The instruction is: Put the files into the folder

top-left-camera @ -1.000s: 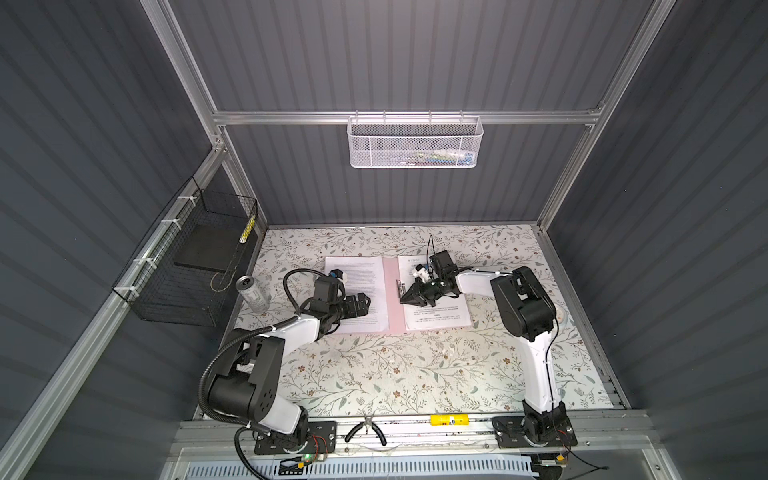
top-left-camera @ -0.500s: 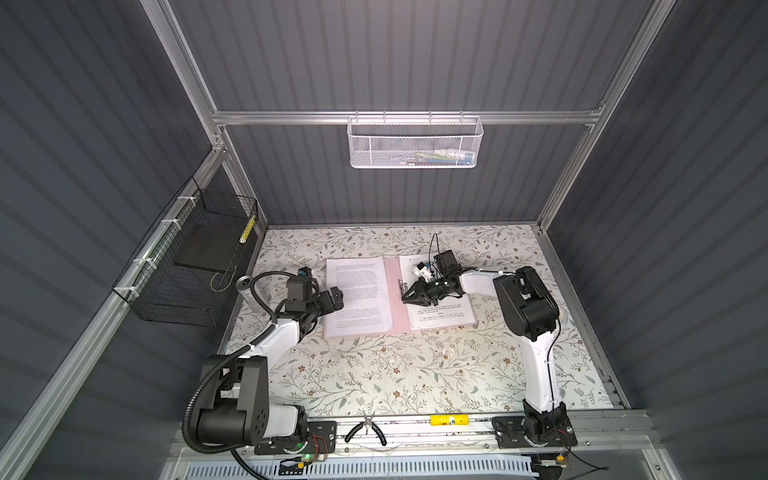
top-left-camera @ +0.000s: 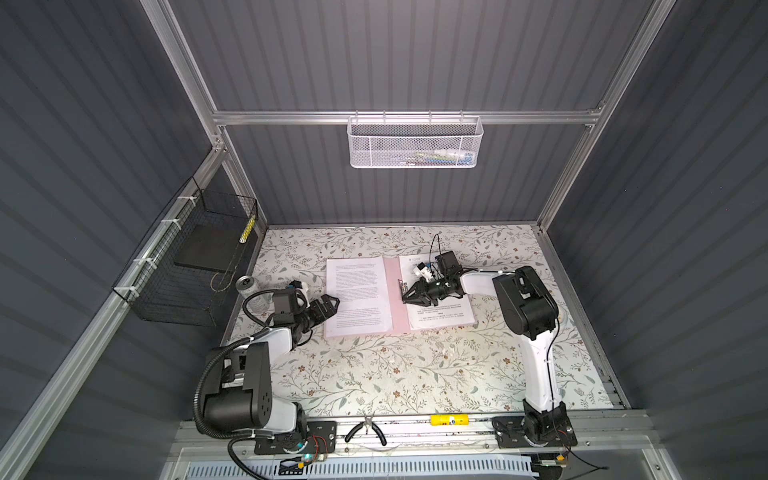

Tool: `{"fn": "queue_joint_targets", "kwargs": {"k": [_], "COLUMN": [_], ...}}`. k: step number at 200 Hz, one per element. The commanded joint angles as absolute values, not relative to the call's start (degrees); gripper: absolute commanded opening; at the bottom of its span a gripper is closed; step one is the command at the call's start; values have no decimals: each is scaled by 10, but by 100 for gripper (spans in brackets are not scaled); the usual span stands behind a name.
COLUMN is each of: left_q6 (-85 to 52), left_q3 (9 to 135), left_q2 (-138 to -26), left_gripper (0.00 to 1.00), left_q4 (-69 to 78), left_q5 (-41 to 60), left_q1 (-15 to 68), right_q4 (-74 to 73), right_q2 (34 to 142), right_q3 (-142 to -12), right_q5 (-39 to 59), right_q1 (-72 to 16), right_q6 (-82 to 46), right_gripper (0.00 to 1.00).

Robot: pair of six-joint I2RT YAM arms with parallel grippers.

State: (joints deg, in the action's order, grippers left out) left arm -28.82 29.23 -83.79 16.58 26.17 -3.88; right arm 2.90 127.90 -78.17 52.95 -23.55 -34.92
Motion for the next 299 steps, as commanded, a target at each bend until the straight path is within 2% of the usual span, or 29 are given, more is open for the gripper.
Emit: {"fn": "queue_joint_targets", "kwargs": {"k": [1, 51, 86, 128, 202, 235, 254, 299], "left_q6": [-310, -328, -332, -343, -506, -481, -464, -452], "left_q3": [288, 284, 282, 286, 274, 297, 306, 325], "left_q2": [-863, -895, -873, -839, -864, -822, -807, -787], "left_gripper": [100, 95, 90, 90, 87, 88, 89, 88], "left_q4": [203, 254, 263, 266, 472, 405, 375, 342], "left_q5": [327, 382, 398, 420, 506, 507, 502, 493], "left_q1": [-46, -47, -47, -47, -44, -36, -31, -9], "right_q4": [59, 55, 45, 26, -25, -38, -23, 103], "right_q2": [1308, 1305, 1286, 1247, 1190, 1146, 1108, 1012], "right_q3": [-766, -766, -762, -747, -705, -678, -660, -626], "right_q5": [495, 502, 509, 507, 481, 469, 450, 320], "right_q1": [-236, -237, -236, -236, -224, -203, -182, -99], "right_q6": [-351, -358, -367, -389, -430, -436, -423, -339], "right_gripper": [27, 27, 27, 29, 39, 50, 52, 54]}}
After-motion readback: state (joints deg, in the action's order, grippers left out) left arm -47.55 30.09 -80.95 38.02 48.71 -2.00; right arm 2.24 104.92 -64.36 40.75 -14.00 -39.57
